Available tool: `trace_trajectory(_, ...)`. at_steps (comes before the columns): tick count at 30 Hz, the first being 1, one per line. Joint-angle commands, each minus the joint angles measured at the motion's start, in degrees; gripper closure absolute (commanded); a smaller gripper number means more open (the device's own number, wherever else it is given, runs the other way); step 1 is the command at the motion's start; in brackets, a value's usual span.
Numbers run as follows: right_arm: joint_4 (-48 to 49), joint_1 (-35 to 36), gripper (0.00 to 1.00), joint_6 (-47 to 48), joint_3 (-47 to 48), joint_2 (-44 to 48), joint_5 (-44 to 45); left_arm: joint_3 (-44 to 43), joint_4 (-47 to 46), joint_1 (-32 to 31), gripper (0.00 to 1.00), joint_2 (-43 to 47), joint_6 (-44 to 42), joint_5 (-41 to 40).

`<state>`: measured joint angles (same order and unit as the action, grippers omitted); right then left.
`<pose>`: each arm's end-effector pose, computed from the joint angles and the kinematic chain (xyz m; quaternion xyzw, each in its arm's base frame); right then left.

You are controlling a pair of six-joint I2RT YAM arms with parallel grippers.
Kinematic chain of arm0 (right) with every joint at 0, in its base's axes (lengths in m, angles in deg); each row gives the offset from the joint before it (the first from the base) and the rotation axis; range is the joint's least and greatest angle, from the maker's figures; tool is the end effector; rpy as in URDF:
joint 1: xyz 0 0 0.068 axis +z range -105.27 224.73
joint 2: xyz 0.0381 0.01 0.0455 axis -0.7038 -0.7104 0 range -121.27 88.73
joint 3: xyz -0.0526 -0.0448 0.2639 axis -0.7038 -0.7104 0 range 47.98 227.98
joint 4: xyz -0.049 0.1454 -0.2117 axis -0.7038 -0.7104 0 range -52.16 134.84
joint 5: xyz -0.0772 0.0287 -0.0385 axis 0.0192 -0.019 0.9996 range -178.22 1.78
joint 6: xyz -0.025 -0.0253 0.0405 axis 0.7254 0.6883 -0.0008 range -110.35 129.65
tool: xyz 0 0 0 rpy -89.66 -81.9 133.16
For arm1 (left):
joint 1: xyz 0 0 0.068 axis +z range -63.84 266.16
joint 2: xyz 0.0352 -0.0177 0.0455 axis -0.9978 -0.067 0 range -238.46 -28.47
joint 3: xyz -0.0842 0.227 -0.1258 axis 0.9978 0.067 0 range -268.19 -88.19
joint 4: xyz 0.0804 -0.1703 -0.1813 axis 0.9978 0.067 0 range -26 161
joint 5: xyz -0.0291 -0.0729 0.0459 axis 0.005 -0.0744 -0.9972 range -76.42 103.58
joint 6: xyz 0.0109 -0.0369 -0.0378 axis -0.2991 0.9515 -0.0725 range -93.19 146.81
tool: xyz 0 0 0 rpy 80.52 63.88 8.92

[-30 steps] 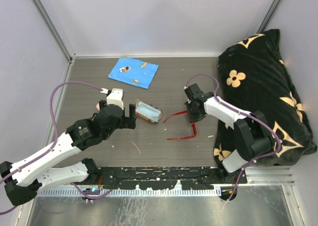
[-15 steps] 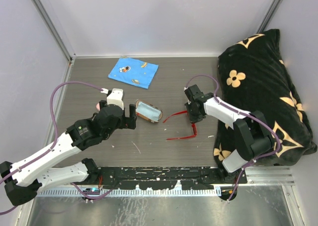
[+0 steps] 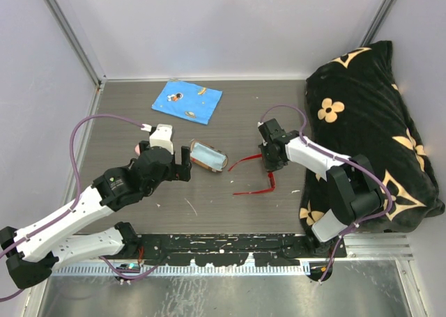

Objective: Organize the sunglasses
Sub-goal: Pick up the sunglasses from the center of the board.

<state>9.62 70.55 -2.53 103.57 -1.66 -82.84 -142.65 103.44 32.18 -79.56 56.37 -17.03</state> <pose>0.2668 0.1252 0.1842 -0.1087 0.9778 0.0126 0.1789 0.1205 -0.1347 0.3316 0.0649 0.8655 -0.1159 0.4829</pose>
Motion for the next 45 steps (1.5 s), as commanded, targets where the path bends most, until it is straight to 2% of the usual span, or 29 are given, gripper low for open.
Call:
trace_trajectory(1,2.0,0.3,0.92,0.3,-0.6,-0.2,1.3,-0.1,-2.7,0.2,0.02,0.7,1.0,-0.4)
trace_trajectory(5,1.5,0.2,0.99,0.7,-1.0,1.5,2.3,-0.3,-2.5,0.2,0.02,0.2,1.3,-0.6)
trace_trajectory(11,-2.0,0.2,1.00,1.2,-0.5,6.8,6.1,-3.1,-2.9,0.2,0.02,-2.9,1.7,-0.7)
trace_trajectory(15,-4.1,0.2,0.99,1.2,-0.1,13.0,8.9,-9.5,-1.1,0.3,0.02,-9.4,1.7,-0.7)
trace_trajectory(18,-5.0,0.2,0.99,1.7,0.6,17.2,7.8,-14.9,0.8,1.4,0.02,-14.7,1.6,0.2)
trace_trajectory(23,-6.6,0.2,1.00,2.8,2.1,22.1,3.0,-25.0,4.7,6.4,0.02,-25.0,1.7,6.3)
trace_trajectory(29,-5.8,0.4,1.00,3.7,3.2,26.2,-1.8,-37.8,9.6,7.4,0.02,-36.9,-1.3,6.2)
trace_trajectory(33,-4.3,0.8,1.00,3.0,3.4,28.4,-2.0,-45.2,13.4,7.3,0.02,-43.6,-1.4,4.6)
trace_trajectory(45,-0.6,0.9,1.00,0.9,5.1,30.1,-3.8,-52.5,14.6,5.4,0.02,-52.5,-2.1,6.7)
